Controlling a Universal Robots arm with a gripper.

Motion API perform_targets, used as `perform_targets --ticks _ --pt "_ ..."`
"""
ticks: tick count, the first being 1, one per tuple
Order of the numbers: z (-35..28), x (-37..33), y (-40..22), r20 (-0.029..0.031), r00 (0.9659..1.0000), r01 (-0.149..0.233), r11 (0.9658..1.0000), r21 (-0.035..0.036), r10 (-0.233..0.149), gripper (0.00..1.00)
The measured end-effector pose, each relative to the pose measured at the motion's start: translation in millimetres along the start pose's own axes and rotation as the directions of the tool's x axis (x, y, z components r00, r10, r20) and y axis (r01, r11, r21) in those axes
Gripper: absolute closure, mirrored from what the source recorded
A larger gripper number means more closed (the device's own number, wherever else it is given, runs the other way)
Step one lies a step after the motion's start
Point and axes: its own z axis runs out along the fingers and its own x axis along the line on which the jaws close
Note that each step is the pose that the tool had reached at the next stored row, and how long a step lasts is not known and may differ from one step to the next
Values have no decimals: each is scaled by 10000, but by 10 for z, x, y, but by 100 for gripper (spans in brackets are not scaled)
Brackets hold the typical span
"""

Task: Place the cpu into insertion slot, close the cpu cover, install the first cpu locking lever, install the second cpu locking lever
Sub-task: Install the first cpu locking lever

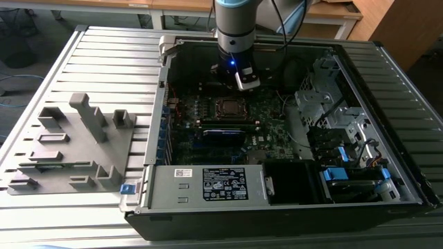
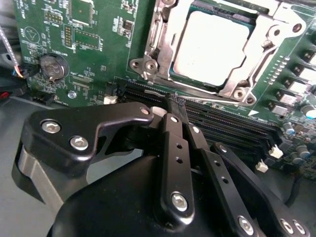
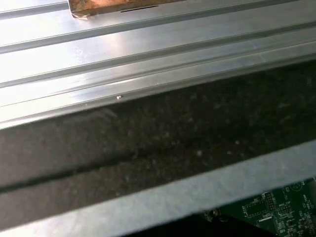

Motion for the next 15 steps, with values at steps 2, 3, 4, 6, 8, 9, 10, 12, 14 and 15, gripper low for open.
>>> perform_targets --ticks 2,3,4,6,8,9,10,12,14,15 --pt "4 -1 -5 83 10000 14 10000 -25 -14 89" --pt "5 0 -7 108 9999 18 10000 -33 -17 89" --pt "5 4 -8 118 9999 20 10000 -35 -19 89" --pt "4 9 -10 122 9999 20 10000 -36 -20 89" --pt "3 18 -13 125 9999 20 10000 -37 -20 89" --pt "2 23 -15 126 9999 21 10000 -37 -20 89" --pt "2 26 -15 128 9999 21 10000 -38 -20 89" --pt "1 40 -19 133 9999 21 10000 -39 -21 89" --pt "0 57 -24 140 9999 22 10000 -41 -21 89" --pt "0 62 -25 144 9999 22 10000 -42 -22 89"
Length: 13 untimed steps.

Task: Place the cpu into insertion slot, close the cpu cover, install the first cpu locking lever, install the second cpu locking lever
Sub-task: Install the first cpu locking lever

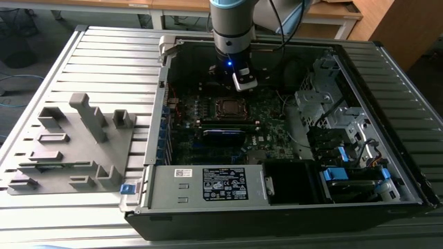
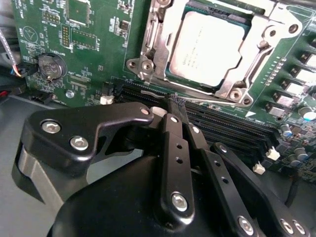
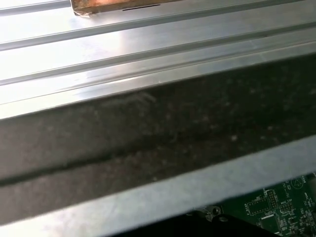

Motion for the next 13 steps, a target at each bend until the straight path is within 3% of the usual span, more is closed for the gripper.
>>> perform_targets --ticks 13 --pt "5 -11 -54 121 9999 19 10000 -32 -18 89"
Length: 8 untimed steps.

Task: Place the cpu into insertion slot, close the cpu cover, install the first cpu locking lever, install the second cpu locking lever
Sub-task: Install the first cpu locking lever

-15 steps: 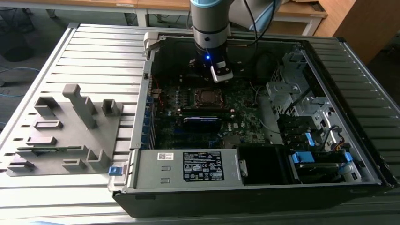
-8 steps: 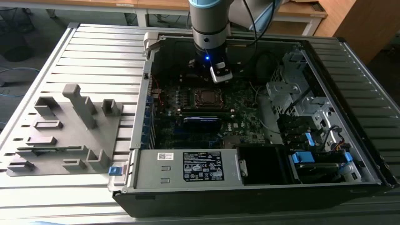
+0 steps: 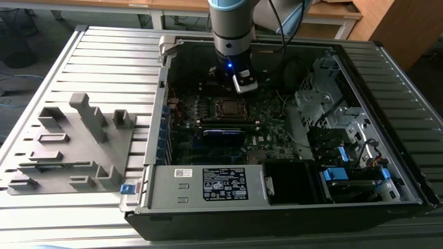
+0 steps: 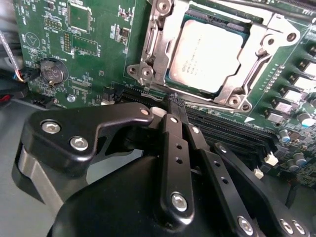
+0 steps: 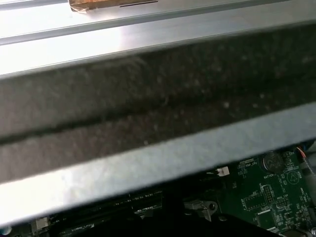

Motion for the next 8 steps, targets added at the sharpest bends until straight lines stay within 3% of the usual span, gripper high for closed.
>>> perform_targets --ticks 3,8 --pt "9 -1 -6 76 10000 14 10000 -24 -14 89" --pt "7 11 -4 89 10000 -38 10000 -16 38 89"
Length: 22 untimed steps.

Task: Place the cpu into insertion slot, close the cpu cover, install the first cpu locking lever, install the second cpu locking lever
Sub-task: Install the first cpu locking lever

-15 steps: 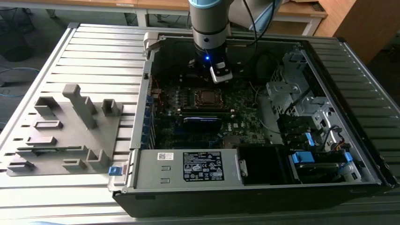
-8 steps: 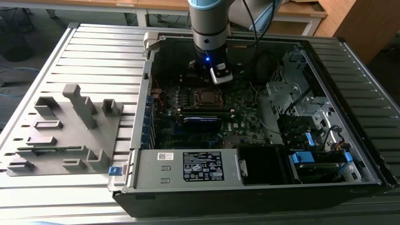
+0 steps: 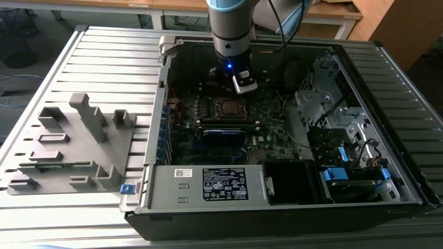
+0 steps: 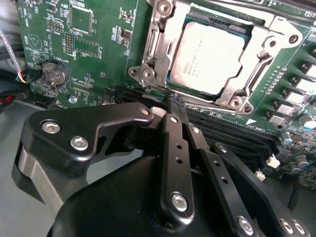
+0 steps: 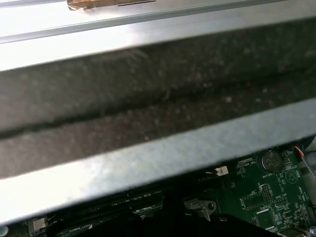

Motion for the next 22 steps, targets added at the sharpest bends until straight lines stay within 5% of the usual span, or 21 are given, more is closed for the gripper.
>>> perform_targets --ticks 15,22 --pt "5 37 48 63 9995 -316 9995 36 316 89" --pt "5 41 53 69 9991 -426 9991 -12 426 89"
